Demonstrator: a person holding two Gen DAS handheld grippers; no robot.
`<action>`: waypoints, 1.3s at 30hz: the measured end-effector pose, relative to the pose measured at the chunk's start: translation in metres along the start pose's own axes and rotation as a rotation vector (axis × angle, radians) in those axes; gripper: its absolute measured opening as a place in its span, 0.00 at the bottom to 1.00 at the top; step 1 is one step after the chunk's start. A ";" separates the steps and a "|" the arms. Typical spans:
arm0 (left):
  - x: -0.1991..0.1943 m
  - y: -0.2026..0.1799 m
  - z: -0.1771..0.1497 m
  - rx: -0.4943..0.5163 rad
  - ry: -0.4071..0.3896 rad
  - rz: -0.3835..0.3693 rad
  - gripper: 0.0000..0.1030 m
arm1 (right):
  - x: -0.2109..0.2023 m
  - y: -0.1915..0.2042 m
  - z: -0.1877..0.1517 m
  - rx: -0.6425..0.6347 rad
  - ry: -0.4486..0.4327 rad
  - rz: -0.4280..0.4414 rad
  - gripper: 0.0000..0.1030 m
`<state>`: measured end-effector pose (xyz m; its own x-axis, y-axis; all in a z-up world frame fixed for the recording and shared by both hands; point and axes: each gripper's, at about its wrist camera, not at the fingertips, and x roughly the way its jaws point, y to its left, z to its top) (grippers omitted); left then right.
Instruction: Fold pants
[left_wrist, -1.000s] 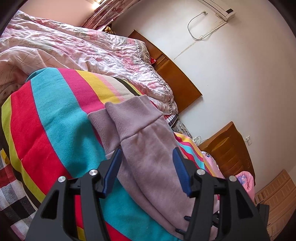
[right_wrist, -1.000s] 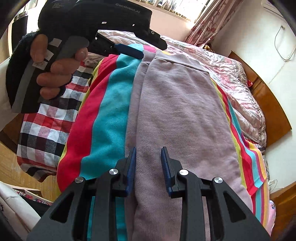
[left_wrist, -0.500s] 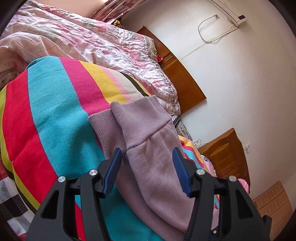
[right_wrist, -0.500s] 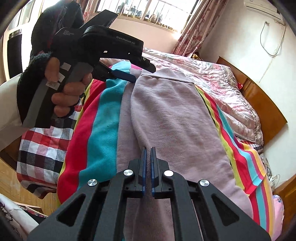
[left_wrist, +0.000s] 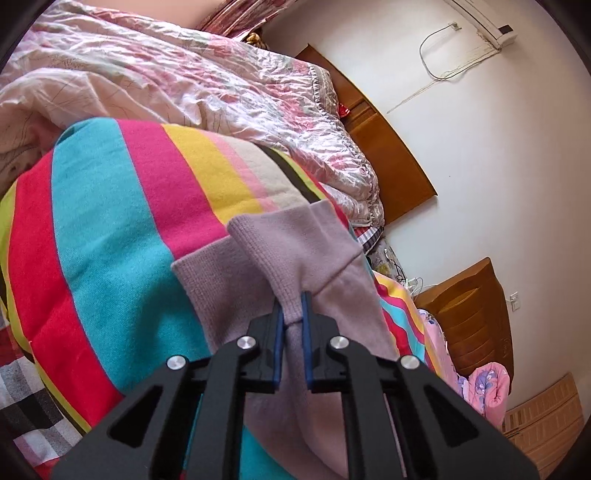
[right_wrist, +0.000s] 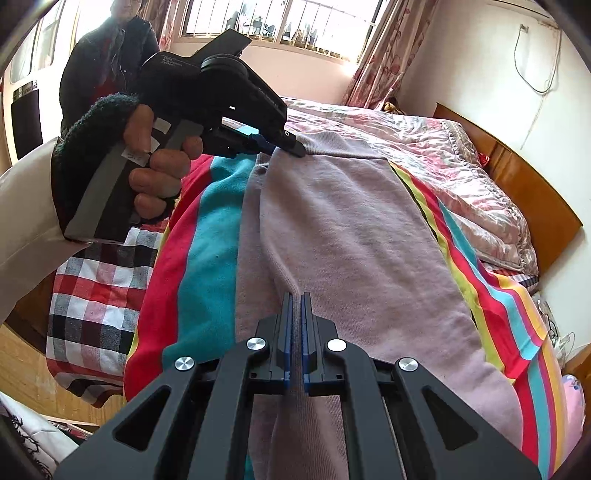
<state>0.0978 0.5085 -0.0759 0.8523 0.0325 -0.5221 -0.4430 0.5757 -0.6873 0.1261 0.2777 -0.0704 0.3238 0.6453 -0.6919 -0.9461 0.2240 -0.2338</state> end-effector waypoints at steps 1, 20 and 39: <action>-0.011 -0.008 0.002 0.028 -0.022 0.005 0.08 | -0.007 0.001 0.004 -0.007 -0.012 -0.004 0.03; -0.059 -0.052 -0.092 0.289 0.024 0.051 0.79 | -0.100 -0.034 -0.095 0.302 0.051 0.074 0.42; -0.007 -0.145 -0.165 0.582 0.184 0.056 0.91 | -0.167 -0.050 -0.161 0.433 0.057 0.101 0.41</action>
<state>0.1103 0.2902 -0.0565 0.7473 -0.0356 -0.6636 -0.2169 0.9308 -0.2942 0.1184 0.0411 -0.0532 0.2179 0.6412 -0.7358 -0.8801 0.4550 0.1358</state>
